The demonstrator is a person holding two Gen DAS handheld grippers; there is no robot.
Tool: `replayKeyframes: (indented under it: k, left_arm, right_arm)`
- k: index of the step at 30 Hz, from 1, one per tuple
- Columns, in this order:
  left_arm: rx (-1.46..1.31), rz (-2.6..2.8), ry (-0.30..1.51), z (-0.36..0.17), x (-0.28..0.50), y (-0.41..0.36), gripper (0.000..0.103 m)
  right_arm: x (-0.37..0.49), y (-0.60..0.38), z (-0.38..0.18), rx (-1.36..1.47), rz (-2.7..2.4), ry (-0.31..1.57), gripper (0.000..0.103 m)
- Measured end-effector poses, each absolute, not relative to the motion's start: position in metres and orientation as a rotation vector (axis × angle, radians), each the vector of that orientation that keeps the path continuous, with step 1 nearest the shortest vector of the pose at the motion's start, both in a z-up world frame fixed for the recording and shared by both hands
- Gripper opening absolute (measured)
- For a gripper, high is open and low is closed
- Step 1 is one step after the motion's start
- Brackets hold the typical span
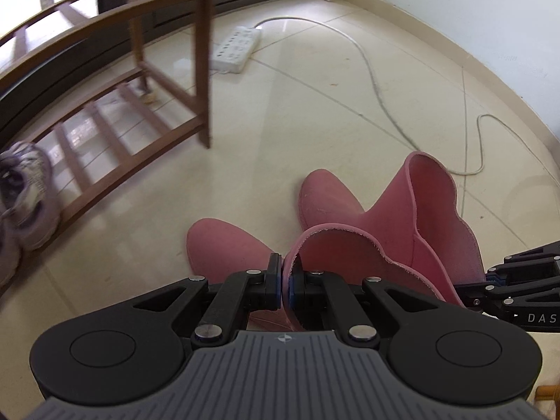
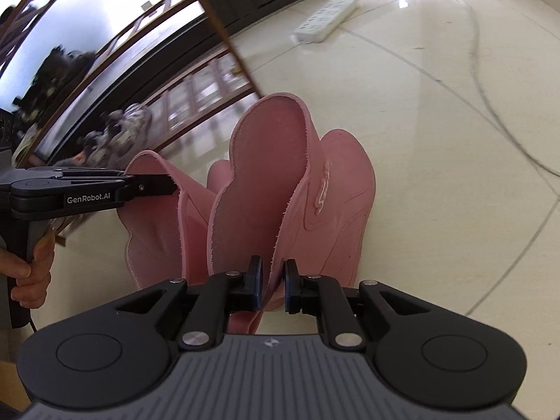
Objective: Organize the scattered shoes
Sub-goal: 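Close the left gripper on the rim of one pink rain boot, then lift the held pink boot with the left gripper beside the other boot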
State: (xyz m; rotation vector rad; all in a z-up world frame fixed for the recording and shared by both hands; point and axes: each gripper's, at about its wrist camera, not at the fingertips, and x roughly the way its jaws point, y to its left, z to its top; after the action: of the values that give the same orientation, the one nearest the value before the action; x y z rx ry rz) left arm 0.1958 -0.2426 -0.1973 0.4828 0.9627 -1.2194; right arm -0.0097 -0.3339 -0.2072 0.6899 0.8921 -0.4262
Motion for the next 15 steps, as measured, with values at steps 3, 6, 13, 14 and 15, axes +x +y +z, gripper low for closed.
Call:
replayKeyframes:
  k: [3,6,13,14,15]
  left_arm:
    - [0.478,-1.188,0.966,-0.196,0.213,-0.219,0.005]
    - [0.472,-1.156,0.969,-0.195,0.231,-0.196,0.005]
    - [0.460,-1.088,0.976,-0.194,0.270,-0.144,0.005]
    - [0.458,-1.086,0.977,-0.195,0.273,-0.140,0.005]
    - [0.458,-1.087,0.976,-0.194,0.275,-0.137,0.005]
  right_arm:
    - [0.013,-0.314,-0.207,0.680,-0.370,0.907,0.016]
    - [0.038,-0.295,-0.206,0.670,-0.322,0.917,0.017]
    - [0.079,-0.262,-0.207,0.640,-0.249,0.934,0.018]
    - [0.084,-0.258,-0.206,0.635,-0.239,0.935,0.018]
    - [0.086,-0.255,-0.205,0.631,-0.233,0.936,0.019]
